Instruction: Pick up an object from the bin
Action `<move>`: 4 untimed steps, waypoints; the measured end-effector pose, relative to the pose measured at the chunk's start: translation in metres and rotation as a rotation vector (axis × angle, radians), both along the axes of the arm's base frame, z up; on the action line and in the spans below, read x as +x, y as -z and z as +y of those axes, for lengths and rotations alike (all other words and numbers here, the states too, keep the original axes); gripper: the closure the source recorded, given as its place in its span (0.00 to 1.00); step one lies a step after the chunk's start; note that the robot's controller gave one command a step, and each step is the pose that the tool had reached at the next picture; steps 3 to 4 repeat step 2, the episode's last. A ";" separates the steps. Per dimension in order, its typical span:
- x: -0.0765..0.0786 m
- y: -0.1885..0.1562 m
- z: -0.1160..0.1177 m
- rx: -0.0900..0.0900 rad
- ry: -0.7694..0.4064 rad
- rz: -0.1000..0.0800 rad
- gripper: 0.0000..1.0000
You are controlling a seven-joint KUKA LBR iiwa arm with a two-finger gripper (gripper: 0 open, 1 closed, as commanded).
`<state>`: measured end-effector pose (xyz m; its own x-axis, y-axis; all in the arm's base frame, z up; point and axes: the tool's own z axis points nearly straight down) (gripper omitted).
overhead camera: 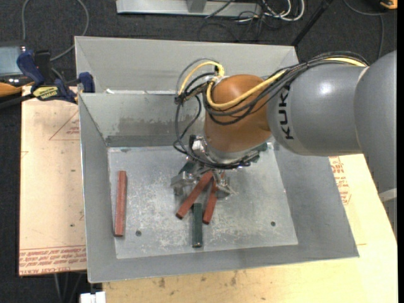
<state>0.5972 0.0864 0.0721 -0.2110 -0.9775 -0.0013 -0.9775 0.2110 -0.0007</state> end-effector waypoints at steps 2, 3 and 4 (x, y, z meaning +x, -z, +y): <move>0.004 -0.059 0.002 0.002 0.004 -0.007 1.00; 0.004 -0.059 0.002 0.002 0.004 -0.007 1.00; 0.004 -0.059 0.002 0.002 0.004 -0.007 1.00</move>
Offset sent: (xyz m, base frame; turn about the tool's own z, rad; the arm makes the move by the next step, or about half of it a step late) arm 0.0000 0.0000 0.0000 0.0000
